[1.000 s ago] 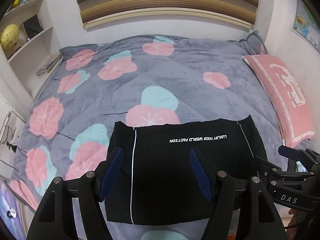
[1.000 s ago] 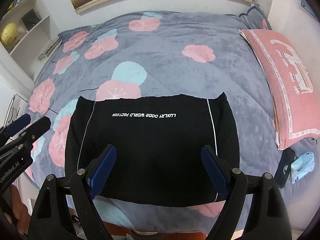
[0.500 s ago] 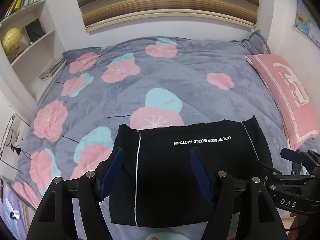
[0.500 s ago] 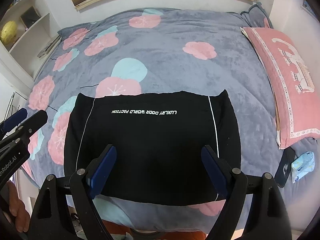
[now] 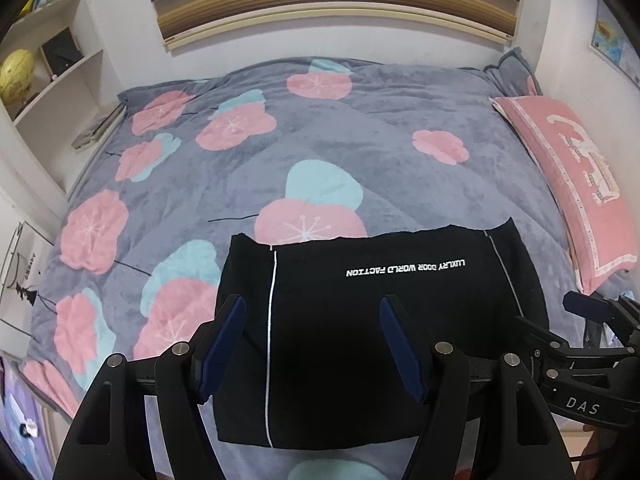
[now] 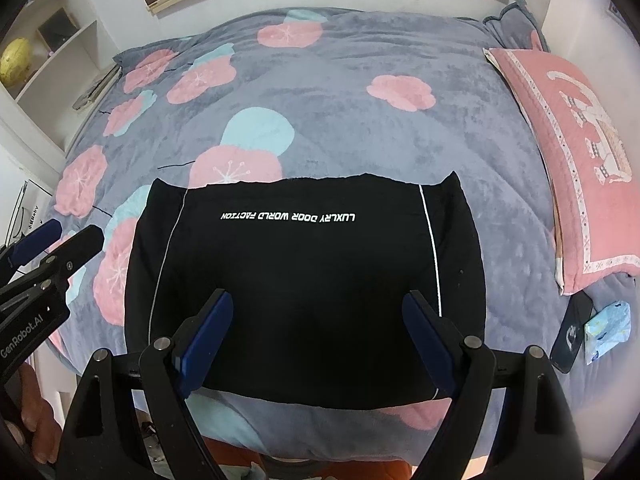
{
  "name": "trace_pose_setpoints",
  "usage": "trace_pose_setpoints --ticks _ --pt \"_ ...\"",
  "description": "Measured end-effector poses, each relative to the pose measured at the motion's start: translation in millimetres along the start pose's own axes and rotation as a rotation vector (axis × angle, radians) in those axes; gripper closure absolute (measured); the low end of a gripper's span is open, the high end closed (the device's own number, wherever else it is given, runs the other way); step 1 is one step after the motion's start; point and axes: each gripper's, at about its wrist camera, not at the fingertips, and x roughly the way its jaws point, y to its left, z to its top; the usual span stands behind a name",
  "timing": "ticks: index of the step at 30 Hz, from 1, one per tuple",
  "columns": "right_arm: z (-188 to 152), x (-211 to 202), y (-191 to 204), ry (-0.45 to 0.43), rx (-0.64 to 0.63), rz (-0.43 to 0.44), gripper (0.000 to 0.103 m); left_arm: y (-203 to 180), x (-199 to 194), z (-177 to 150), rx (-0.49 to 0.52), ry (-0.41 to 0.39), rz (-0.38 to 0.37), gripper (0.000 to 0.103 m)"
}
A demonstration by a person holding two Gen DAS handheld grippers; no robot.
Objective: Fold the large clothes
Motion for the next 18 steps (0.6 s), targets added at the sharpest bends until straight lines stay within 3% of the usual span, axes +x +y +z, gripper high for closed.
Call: trace_pose_setpoints --ticks 18 --pt "2.2 2.9 0.1 0.008 -0.036 0.006 0.015 -4.0 -0.5 -1.0 0.035 -0.013 0.034 0.033"
